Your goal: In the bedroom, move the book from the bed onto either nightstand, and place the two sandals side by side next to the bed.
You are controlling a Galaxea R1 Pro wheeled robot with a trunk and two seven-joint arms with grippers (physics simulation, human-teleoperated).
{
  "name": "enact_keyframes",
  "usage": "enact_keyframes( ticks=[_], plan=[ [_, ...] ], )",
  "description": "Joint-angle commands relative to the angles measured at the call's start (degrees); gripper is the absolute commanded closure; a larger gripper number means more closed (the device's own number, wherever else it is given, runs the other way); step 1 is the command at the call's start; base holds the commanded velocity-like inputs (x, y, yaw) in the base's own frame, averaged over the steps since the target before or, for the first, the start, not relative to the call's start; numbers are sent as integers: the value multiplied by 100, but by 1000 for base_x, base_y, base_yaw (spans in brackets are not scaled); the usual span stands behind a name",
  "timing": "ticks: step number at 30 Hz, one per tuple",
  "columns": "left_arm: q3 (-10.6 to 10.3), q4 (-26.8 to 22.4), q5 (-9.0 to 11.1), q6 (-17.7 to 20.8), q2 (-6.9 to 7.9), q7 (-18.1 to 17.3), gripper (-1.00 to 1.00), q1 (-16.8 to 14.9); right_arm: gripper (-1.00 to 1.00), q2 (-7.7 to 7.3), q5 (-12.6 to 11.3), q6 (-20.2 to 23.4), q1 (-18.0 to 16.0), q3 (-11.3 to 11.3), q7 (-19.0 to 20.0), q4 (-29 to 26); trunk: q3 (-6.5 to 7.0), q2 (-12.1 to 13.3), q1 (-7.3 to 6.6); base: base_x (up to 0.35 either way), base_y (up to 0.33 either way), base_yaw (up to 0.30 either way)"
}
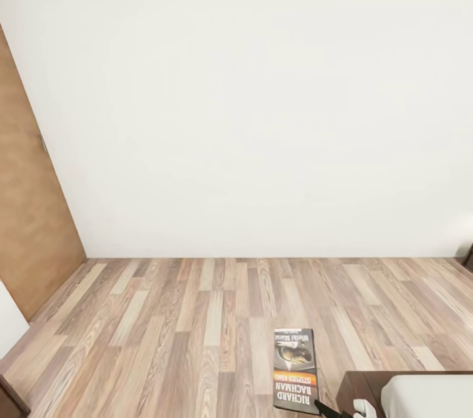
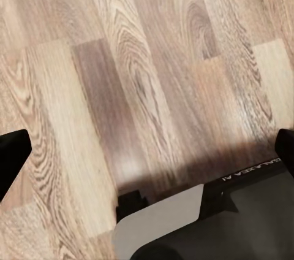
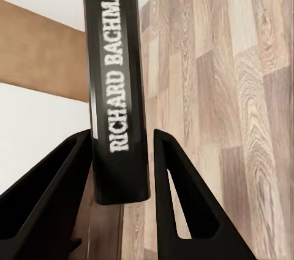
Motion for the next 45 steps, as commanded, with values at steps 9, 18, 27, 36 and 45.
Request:
enact_keyframes(
  ticks=[9, 18, 27, 36, 45],
  plan=[
    [-30, 3, -31, -34, 2, 3, -100, -4, 100, 5, -72, -182, -5, 18, 12, 130, -7, -5, 4, 327, 0, 0],
    [-30, 3, -30, -34, 2, 3, -100, -4, 100, -4, -72, -189, -8, 18, 12, 141, -7, -5, 4, 327, 0, 0],
    [-30, 4, -30, -34, 2, 3, -100, -4, 100, -12, -72, -189, -7, 18, 13, 142, -7, -5, 4, 327, 0, 0],
    [-30, 3, -28, -34, 2, 3, -100, -4, 100, -12, -72, -189, -7, 18, 12, 144, -7, -5, 4, 327, 0, 0],
    [-30, 3, -28, -34, 2, 3, -100, -4, 100, -12, -72, -189, -4, 18, 13, 143, -7, -5, 4, 326, 0, 0]
  ],
)
